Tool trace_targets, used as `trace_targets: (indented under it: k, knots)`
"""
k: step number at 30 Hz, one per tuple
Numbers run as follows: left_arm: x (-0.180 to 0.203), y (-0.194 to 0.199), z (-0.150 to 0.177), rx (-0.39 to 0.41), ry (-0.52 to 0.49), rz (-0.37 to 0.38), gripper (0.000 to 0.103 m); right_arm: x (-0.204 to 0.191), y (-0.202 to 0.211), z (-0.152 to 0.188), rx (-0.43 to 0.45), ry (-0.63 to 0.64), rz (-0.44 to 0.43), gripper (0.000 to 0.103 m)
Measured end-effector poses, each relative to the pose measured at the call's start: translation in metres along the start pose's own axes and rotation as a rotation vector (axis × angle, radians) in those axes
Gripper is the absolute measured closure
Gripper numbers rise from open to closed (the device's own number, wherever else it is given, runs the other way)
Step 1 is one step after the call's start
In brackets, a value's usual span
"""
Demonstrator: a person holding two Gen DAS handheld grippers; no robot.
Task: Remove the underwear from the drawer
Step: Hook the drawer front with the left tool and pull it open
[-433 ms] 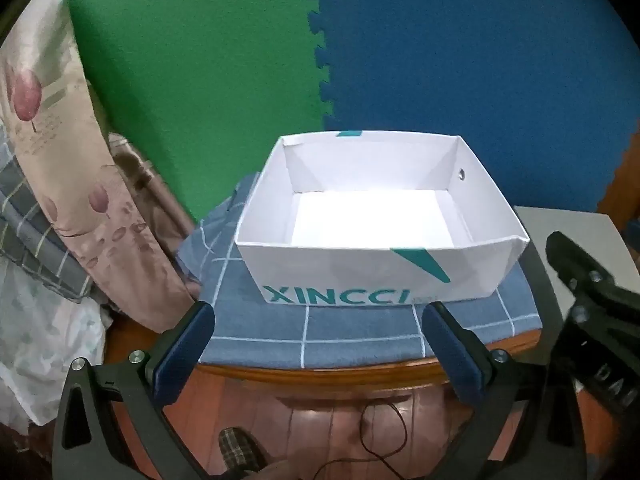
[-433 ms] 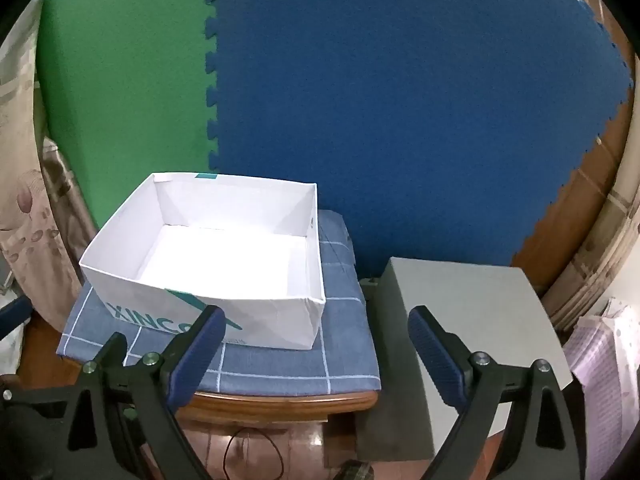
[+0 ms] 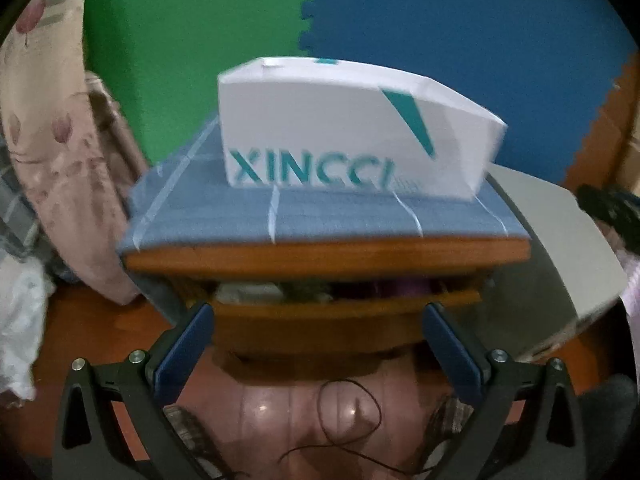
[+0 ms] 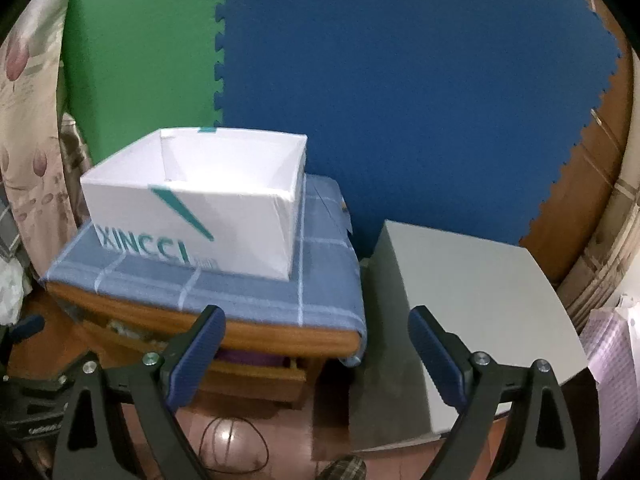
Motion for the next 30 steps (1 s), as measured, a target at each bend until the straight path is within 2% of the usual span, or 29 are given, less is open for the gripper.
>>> trace_targets:
  k: [4, 8, 11, 12, 14, 16, 20, 26, 30]
  knots:
    - [0.003, -0.02, 0.036, -0.018, -0.044, -0.032, 0.001, 0.009, -0.002, 0.039, 0.038, 0.046, -0.022, 0.008]
    - [0.002, -0.046, 0.043, 0.012, -0.042, -0.081, 0.001, -0.004, -0.021, 0.076, 0.091, 0.058, -0.042, 0.008]
    - [-0.005, -0.07, 0.038, 0.035, 0.004, -0.105, 0.001, -0.001, -0.016, 0.085, 0.027, 0.058, -0.092, 0.008]
    - [-0.006, -0.077, 0.037, 0.034, 0.023, -0.106, 0.001, -0.002, -0.019, 0.084, 0.043, 0.053, -0.11, 0.008]
    - [-0.009, -0.091, 0.031, 0.038, 0.073, -0.115, 0.001, 0.004, -0.029, 0.082, 0.065, 0.057, -0.085, 0.008]
    - [-0.011, -0.105, 0.022, 0.036, 0.097, -0.123, 0.001, 0.009, -0.036, 0.084, 0.039, 0.034, -0.083, 0.008]
    - [-0.008, -0.127, 0.016, 0.013, 0.058, -0.135, 0.001, 0.013, -0.049, 0.091, -0.024, 0.051, -0.068, 0.008]
    - [-0.013, -0.144, 0.017, 0.008, 0.04, -0.128, 0.001, -0.002, -0.049, 0.096, -0.041, 0.079, -0.1, 0.008]
    - [-0.007, -0.148, 0.02, 0.039, 0.027, -0.136, 0.001, -0.008, -0.05, 0.099, -0.068, 0.082, -0.116, 0.008]
Point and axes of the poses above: each gripper's, at about its wrist camera, not at the fingertips, and y roughly against the way its jaws point, x to its right, z to its underside, the point moved 6 cm from there along -y, roughly the way its jaws point, and after that the axes turned 1 degree about x, right-handed, at the moved point
